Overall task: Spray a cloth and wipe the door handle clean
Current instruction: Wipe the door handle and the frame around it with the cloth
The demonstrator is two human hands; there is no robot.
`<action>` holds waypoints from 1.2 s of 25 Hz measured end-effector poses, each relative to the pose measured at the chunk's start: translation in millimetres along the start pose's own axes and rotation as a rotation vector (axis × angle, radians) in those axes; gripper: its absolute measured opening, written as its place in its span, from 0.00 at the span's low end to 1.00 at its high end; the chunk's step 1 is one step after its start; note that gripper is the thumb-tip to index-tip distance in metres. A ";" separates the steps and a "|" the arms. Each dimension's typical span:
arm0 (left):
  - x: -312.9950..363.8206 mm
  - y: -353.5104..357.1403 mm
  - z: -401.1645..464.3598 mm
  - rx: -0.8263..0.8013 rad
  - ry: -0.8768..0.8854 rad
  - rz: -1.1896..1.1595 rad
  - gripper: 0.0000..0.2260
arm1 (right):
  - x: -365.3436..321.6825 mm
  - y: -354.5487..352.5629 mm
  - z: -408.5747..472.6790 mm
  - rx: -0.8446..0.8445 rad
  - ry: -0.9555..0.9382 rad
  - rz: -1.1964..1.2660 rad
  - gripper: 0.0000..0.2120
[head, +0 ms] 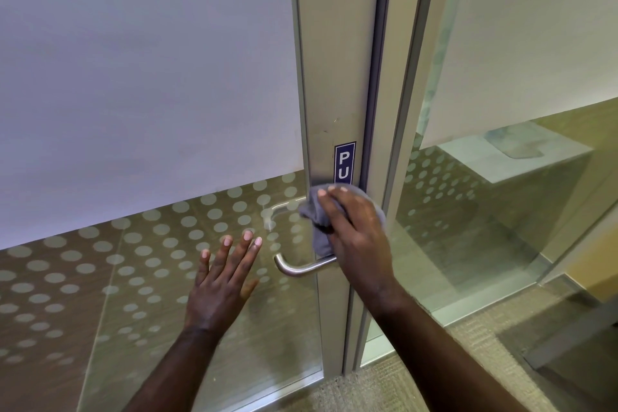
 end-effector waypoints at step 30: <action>2.8 0.7 0.8 0.008 -0.022 0.008 0.31 | -18.7 49.1 -27.8 -0.126 0.497 -0.045 0.32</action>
Point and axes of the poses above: each hand's wrist, its own z-axis towards the middle knuckle, its own y-axis out of the palm, x = y × z, the point moved 4 cm from there along z, towards the middle knuckle, and after that the axes turned 9 degrees about -x, right-handed, at the moved point
